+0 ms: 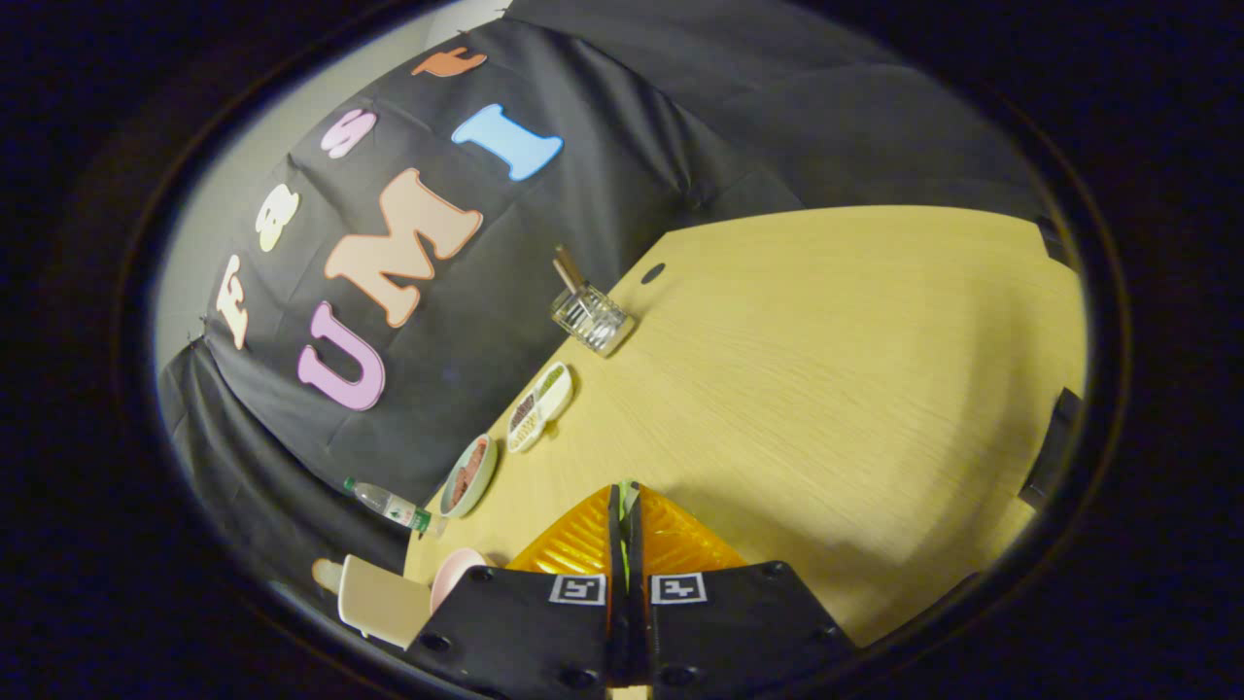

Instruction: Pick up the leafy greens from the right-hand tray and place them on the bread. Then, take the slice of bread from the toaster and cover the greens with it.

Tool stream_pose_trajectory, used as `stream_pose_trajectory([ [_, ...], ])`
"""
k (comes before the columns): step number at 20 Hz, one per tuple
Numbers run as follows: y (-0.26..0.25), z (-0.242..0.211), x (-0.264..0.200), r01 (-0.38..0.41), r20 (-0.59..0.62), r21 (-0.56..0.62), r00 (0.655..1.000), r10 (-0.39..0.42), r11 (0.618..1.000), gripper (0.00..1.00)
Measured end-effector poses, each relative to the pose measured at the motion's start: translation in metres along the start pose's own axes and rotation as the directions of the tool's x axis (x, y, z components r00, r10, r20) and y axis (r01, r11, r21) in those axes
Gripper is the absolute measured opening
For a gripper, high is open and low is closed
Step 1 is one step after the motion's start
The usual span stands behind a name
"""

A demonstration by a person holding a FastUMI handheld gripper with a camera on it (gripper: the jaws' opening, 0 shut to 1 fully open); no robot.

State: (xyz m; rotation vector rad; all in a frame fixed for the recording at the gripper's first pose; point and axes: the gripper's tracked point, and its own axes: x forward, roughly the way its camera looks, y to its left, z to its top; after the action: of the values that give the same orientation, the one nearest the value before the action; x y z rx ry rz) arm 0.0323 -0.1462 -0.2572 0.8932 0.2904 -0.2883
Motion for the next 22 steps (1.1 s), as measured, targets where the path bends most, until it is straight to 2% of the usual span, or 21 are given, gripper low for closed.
stream_pose_trajectory([
  [6,0.059,0.008,-0.018,-0.086,0.008,-0.042,0.996,0.086,0.995,0.03],
  [12,0.134,-0.005,-0.044,-0.209,0.001,-0.035,0.978,0.209,0.977,0.03],
  [17,0.196,-0.048,-0.06,-0.297,-0.042,0.013,0.954,0.297,0.955,0.03],
  [22,0.242,-0.097,-0.059,-0.33,-0.084,0.048,0.939,0.333,0.943,0.03],
])
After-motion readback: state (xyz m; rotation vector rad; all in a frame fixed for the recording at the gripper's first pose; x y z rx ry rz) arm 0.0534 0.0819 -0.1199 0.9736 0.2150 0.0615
